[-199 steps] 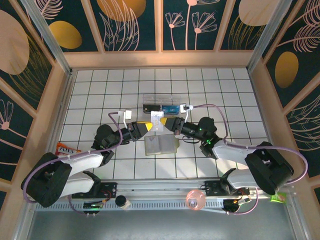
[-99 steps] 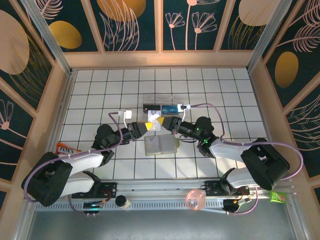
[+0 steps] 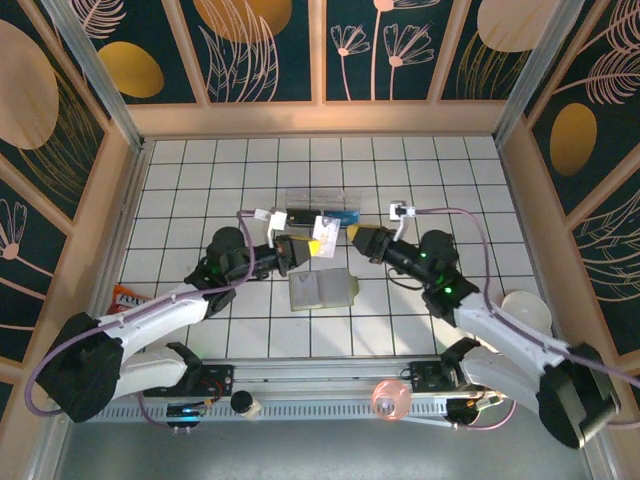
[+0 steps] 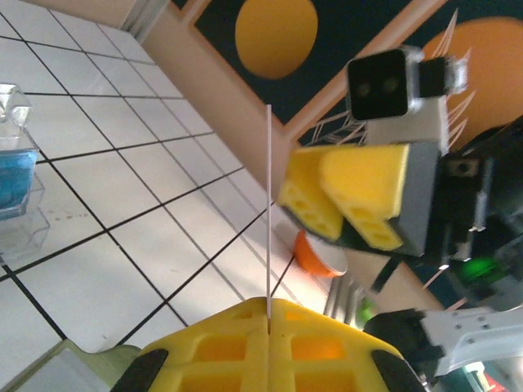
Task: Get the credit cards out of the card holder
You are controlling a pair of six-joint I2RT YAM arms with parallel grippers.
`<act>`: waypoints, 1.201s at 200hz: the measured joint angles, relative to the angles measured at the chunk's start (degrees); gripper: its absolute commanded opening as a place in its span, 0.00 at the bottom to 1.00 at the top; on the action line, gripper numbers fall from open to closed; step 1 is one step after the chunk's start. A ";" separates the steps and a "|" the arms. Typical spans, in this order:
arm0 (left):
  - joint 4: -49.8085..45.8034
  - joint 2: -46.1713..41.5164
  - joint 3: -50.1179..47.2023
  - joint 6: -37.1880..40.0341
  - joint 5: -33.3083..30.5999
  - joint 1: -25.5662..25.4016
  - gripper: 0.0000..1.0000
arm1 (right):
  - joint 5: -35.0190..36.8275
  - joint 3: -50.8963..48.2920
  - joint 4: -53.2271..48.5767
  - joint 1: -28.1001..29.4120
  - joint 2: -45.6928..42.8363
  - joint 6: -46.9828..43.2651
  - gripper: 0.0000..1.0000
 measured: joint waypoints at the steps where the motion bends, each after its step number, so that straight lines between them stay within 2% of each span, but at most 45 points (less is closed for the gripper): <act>1: -0.57 0.24 0.46 0.52 -0.13 -0.17 0.00 | 0.13 0.00 -0.42 -0.09 -0.35 -0.15 0.25; 46: -18.71 7.39 14.03 14.40 -4.11 -1.33 0.00 | 4.52 -1.42 -15.93 -7.15 -13.27 -4.57 0.25; 86: -35.30 14.45 31.28 34.60 -9.03 -1.33 0.00 | 4.04 -3.63 -21.18 -11.32 -16.11 -4.81 0.24; 109: -41.11 17.09 34.47 47.87 -10.84 -1.33 0.00 | 3.06 -4.13 -22.49 -13.05 -16.11 -4.81 0.23; 137: -47.76 21.14 34.99 60.48 -13.31 -1.33 0.00 | 1.55 -4.15 -22.88 -15.04 -16.31 -4.81 0.22; 174: -53.27 26.12 38.16 72.19 -14.45 -1.14 0.00 | 0.63 -4.15 -23.61 -16.76 -16.35 -4.81 0.22; 240: -63.43 39.47 54.53 87.12 -16.72 0.50 0.00 | 0.15 -4.15 -26.27 -19.32 -15.82 -5.35 0.21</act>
